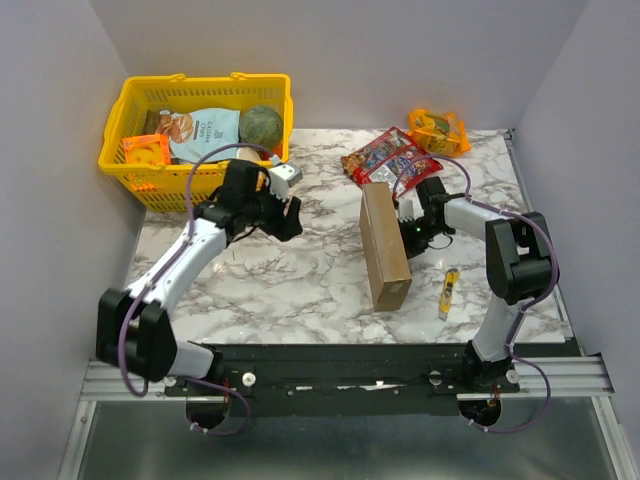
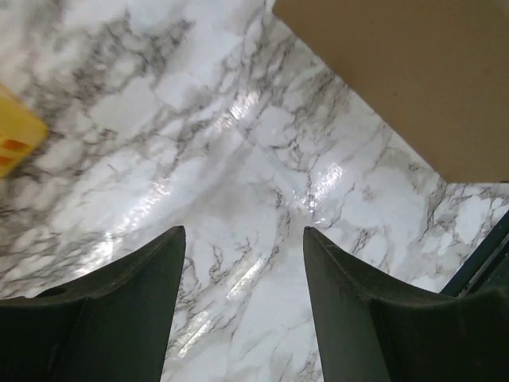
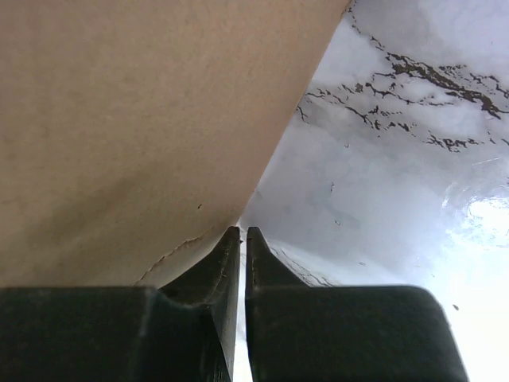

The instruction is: Unpack the express box

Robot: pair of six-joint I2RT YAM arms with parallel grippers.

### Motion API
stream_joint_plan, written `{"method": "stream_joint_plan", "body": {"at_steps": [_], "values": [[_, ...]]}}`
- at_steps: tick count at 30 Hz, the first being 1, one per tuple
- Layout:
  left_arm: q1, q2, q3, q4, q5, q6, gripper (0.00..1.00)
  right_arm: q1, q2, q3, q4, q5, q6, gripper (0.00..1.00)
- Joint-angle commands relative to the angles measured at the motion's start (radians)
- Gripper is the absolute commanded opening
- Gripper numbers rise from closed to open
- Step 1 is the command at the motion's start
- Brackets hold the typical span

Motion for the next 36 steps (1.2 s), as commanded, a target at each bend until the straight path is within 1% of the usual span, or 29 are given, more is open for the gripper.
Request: {"method": "stream_joint_plan", "body": {"at_steps": [1,3,5,9,12,13,16,18,20,21,22,23,24,25,26,27,28,29,31,32,33,34,36], "values": [[-0.097,0.122,0.032,0.087,0.084,0.017,0.69,0.003,0.031,0.027,0.014,0.028,-0.026,0.15],[-0.129,0.182,0.075,0.104,0.109,0.005,0.69,0.006,0.040,0.056,0.020,0.005,-0.031,0.15],[-0.160,0.209,0.135,0.101,0.131,0.000,0.69,0.018,0.059,0.081,0.018,-0.015,-0.034,0.15],[-0.171,0.202,0.167,0.091,0.148,-0.001,0.69,0.075,0.088,0.133,0.041,-0.081,0.006,0.16],[-0.171,0.170,0.161,0.056,0.166,0.038,0.69,0.159,0.122,0.176,0.074,-0.165,0.050,0.17],[-0.171,0.164,0.157,0.049,0.174,0.052,0.69,0.206,0.134,0.193,0.072,-0.215,0.054,0.16],[-0.171,0.145,0.154,0.022,0.186,0.072,0.69,0.271,0.186,0.273,0.040,-0.216,0.026,0.15],[-0.171,0.139,0.155,0.015,0.188,0.074,0.69,0.268,0.212,0.314,0.029,-0.201,0.031,0.17],[-0.172,0.139,0.161,0.021,0.195,0.072,0.69,0.238,0.208,0.345,0.011,-0.139,0.029,0.20],[-0.174,0.148,0.166,0.024,0.195,0.074,0.69,0.218,0.198,0.369,0.008,-0.119,0.040,0.24],[-0.175,0.157,0.181,0.027,0.198,0.072,0.69,0.172,0.166,0.378,0.006,-0.048,0.049,0.31],[-0.175,0.168,0.190,0.036,0.201,0.071,0.69,0.147,0.146,0.385,0.002,-0.006,0.055,0.36],[-0.177,0.195,0.203,0.042,0.204,0.069,0.69,0.117,0.126,0.389,-0.002,0.019,0.051,0.43],[-0.182,0.212,0.227,0.048,0.206,0.069,0.70,0.053,0.081,0.389,-0.014,0.039,0.048,0.59],[-0.183,0.232,0.246,0.055,0.207,0.071,0.70,0.017,0.060,0.388,-0.021,0.050,0.046,0.64],[-0.186,0.277,0.264,0.055,0.209,0.069,0.70,-0.018,0.039,0.388,-0.034,0.057,0.037,0.73],[-0.192,0.301,0.307,0.056,0.211,0.065,0.70,-0.085,0.021,0.383,-0.055,0.059,0.025,0.88],[-0.194,0.323,0.328,0.059,0.209,0.063,0.70,-0.116,-0.021,0.377,-0.066,0.059,0.012,0.93],[-0.200,0.377,0.394,0.059,0.211,0.057,0.70,-0.191,-0.061,0.357,-0.107,0.047,-0.044,0.94],[-0.203,0.387,0.411,0.061,0.211,0.049,0.70,-0.206,-0.094,0.350,-0.135,0.040,-0.081,0.94],[-0.205,0.398,0.427,0.061,0.211,0.046,0.70,-0.213,-0.107,0.343,-0.168,0.039,-0.185,0.94],[-0.205,0.398,0.448,0.062,0.209,0.043,0.70,-0.216,-0.118,0.336,-0.258,0.045,-0.260,0.92],[-0.205,0.388,0.460,0.052,0.203,0.040,0.70,-0.218,-0.147,0.281,-0.325,0.069,-0.438,0.86]]}}
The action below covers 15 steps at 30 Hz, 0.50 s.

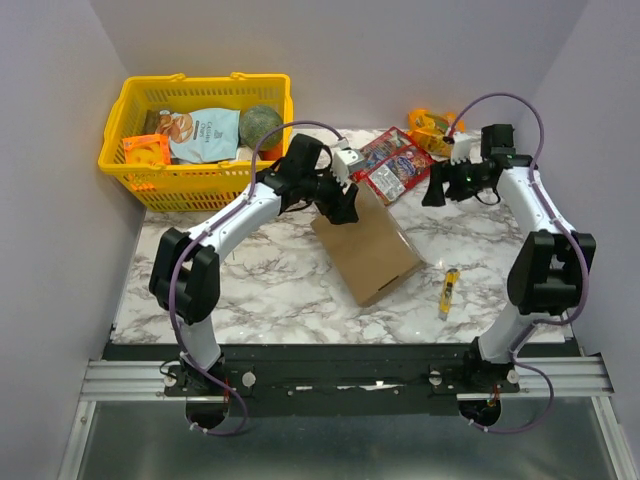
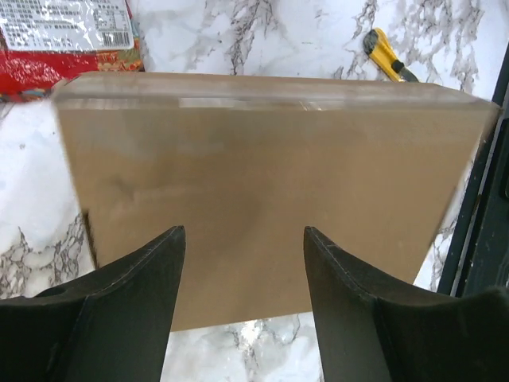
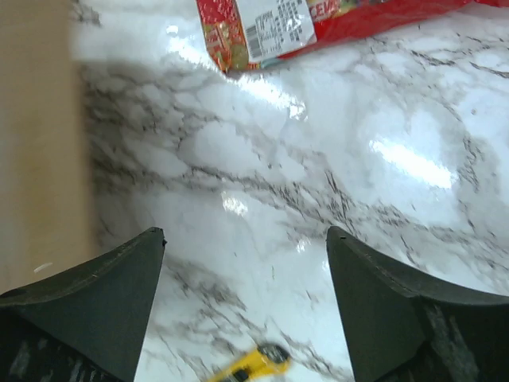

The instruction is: Unpack the express box

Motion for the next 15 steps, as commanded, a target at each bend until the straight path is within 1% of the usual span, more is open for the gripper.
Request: {"method": "stream_joint_plan", "body": {"at_steps": [1,2,3,4,5,6,8,9,11,12,14,15], "values": [[-0.007,-0.023,0.059,0.000,0.025,-0.008,0.71,0.037,-0.066,-0.107,-0.233,0.103,-0.369,0.82],[-0.007,-0.031,0.058,-0.026,0.025,-0.004,0.71,0.037,-0.083,-0.203,-0.218,0.149,-0.403,0.81],[-0.007,-0.043,0.055,-0.043,0.025,0.010,0.71,0.037,-0.115,-0.242,-0.200,0.194,-0.452,0.80],[-0.007,-0.049,0.042,-0.057,0.026,0.016,0.71,0.035,-0.129,-0.286,-0.187,0.245,-0.485,0.75],[-0.007,-0.057,0.035,-0.086,0.026,0.021,0.71,0.037,-0.149,-0.321,-0.183,0.253,-0.512,0.74],[-0.006,-0.077,0.024,-0.095,0.029,0.030,0.71,0.037,-0.167,-0.392,-0.180,0.251,-0.566,0.73],[-0.006,-0.105,-0.027,-0.103,0.025,0.044,0.71,0.037,-0.246,-0.456,-0.161,0.231,-0.623,0.72],[-0.006,-0.132,-0.045,-0.101,0.016,0.048,0.71,0.037,-0.270,-0.514,-0.152,0.228,-0.685,0.73],[-0.006,-0.154,-0.086,-0.101,0.002,0.061,0.71,0.037,-0.329,-0.546,-0.157,0.205,-0.759,0.73],[-0.006,-0.164,-0.096,-0.103,-0.001,0.061,0.71,0.037,-0.344,-0.556,-0.158,0.201,-0.835,0.73],[-0.006,-0.171,-0.113,-0.106,-0.011,0.058,0.71,0.014,-0.373,-0.584,-0.192,0.191,-0.931,0.73],[-0.006,-0.172,-0.116,-0.104,-0.014,0.053,0.71,0.012,-0.378,-0.593,-0.204,0.190,-1.030,0.73]]}}
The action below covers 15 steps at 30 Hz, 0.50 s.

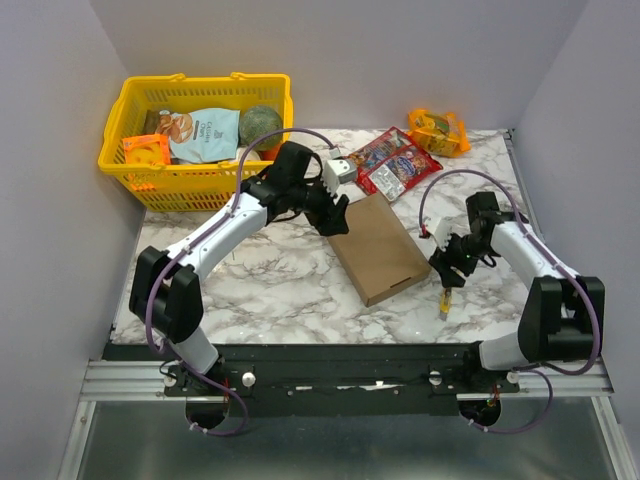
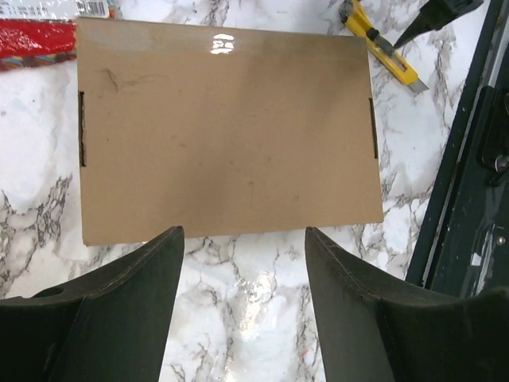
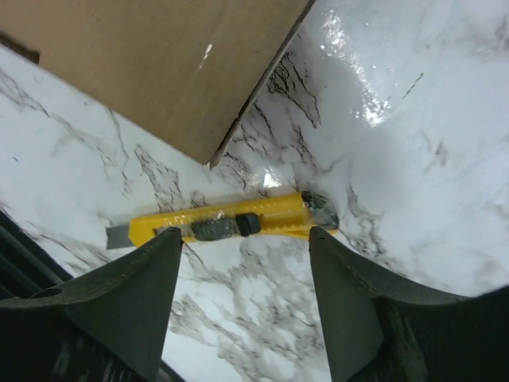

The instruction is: Unpack the express box

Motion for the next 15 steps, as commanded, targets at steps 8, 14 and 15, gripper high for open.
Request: {"method": "stream_joint_plan", "body": {"at_steps": [8,14,15], "values": [[-0.002,-0.043,-0.054,-0.018,-0.052,0.021,0.72,-0.017,-0.107,-0.145,0.040,-0.029,-0.599,0.73],[0.009,-0.062,-0.075,-0.038,-0.086,0.058,0.72,0.201,-0.046,-0.084,0.095,-0.077,-0.541,0.67],[0.014,-0.068,-0.078,-0.038,-0.089,0.058,0.72,0.238,-0.044,-0.077,0.102,-0.084,-0.532,0.67]]}}
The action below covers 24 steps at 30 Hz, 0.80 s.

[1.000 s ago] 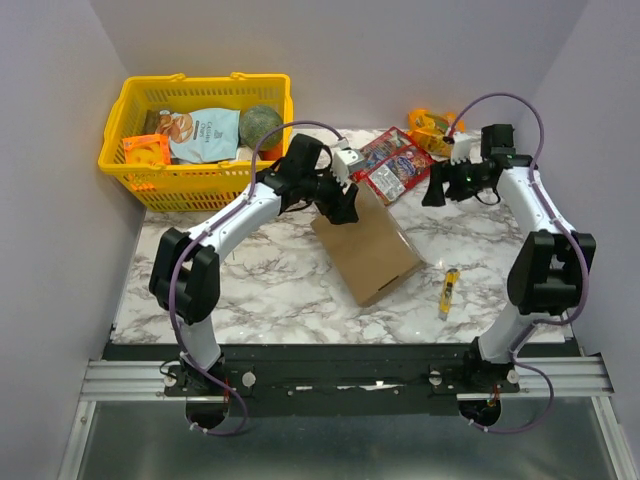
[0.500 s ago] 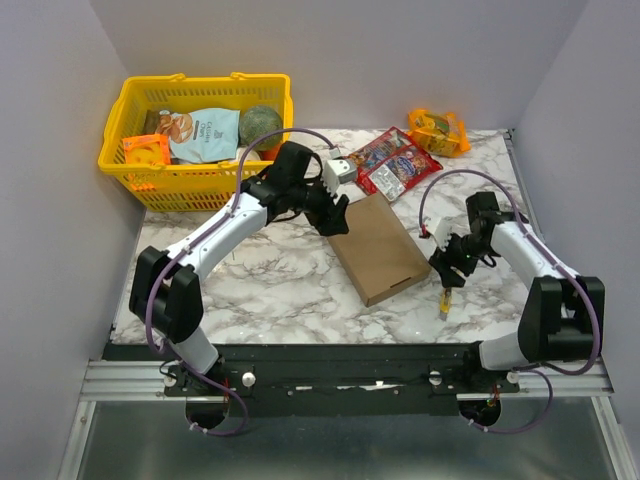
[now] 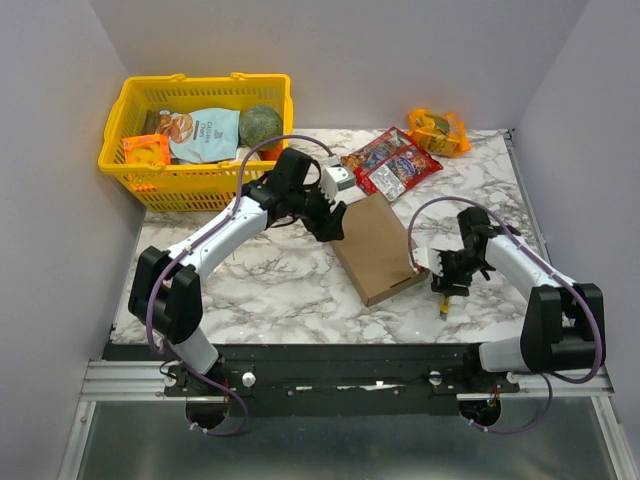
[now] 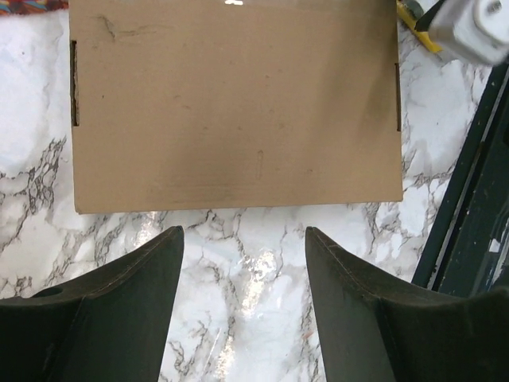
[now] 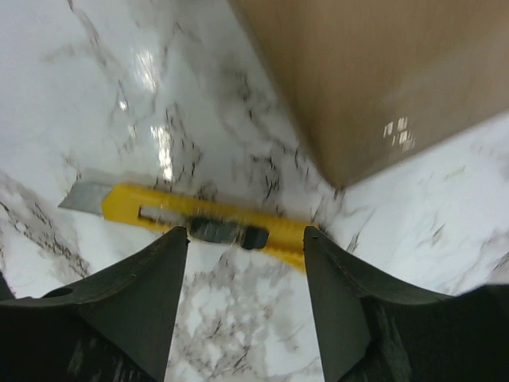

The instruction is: Unpack the express box

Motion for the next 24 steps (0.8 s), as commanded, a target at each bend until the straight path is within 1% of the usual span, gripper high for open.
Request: {"method": "stream_joint_plan", "body": {"at_steps": [1,3,4,7,9,10,11,12,13,14,15,16,17,18,19,21,22,24], "values": [[0.017,-0.053,-0.019,-0.017,-0.040,0.035,0.72,0.197,0.021,0.050,0.068,-0.076,-0.009,0.67],[0.020,-0.056,-0.024,-0.019,-0.043,0.038,0.72,0.268,0.032,0.056,0.068,-0.089,0.006,0.67],[0.021,-0.057,-0.024,-0.020,-0.046,0.038,0.72,0.325,0.036,0.065,0.066,-0.109,0.015,0.67],[0.029,-0.064,-0.023,-0.027,-0.053,0.045,0.72,0.386,0.053,0.091,0.039,-0.136,0.075,0.66],[0.041,-0.073,-0.023,-0.034,-0.053,0.055,0.72,0.387,0.050,0.127,0.004,-0.127,0.124,0.64],[0.044,-0.073,-0.026,-0.034,-0.052,0.059,0.72,0.374,0.041,0.128,-0.036,-0.085,0.120,0.60],[0.049,-0.076,-0.033,-0.034,-0.050,0.059,0.72,0.358,0.026,0.115,-0.064,-0.072,0.097,0.58],[0.054,-0.076,-0.038,-0.034,-0.046,0.062,0.72,0.327,-0.026,0.102,-0.091,-0.069,0.014,0.58],[0.055,-0.077,-0.041,-0.034,-0.047,0.064,0.72,0.257,-0.054,0.092,-0.140,-0.063,-0.036,0.58],[0.057,-0.079,-0.047,-0.031,-0.046,0.062,0.72,0.221,-0.077,0.078,-0.162,-0.049,-0.089,0.59],[0.060,-0.077,-0.049,-0.030,-0.043,0.062,0.72,0.191,-0.101,0.059,-0.179,-0.029,-0.189,0.59],[0.060,-0.079,-0.050,-0.027,-0.040,0.059,0.72,0.126,-0.125,0.055,-0.210,0.006,-0.233,0.59],[0.061,-0.079,-0.052,-0.024,-0.037,0.056,0.72,0.097,-0.128,0.056,-0.230,0.021,-0.277,0.59],[0.061,-0.076,-0.053,-0.022,-0.037,0.055,0.72,0.068,-0.125,0.068,-0.250,0.031,-0.355,0.59],[0.061,-0.077,-0.055,-0.017,-0.037,0.045,0.72,0.023,-0.108,0.075,-0.276,0.046,-0.386,0.59],[0.061,-0.074,-0.059,-0.004,-0.040,0.027,0.72,-0.012,-0.094,0.069,-0.273,0.055,-0.455,0.61],[0.063,-0.077,-0.062,-0.001,-0.040,0.015,0.72,-0.040,-0.093,0.035,-0.224,0.064,-0.542,0.64],[0.063,-0.077,-0.072,-0.002,-0.035,0.015,0.72,-0.057,-0.102,-0.022,-0.144,0.078,-0.621,0.65]]}}
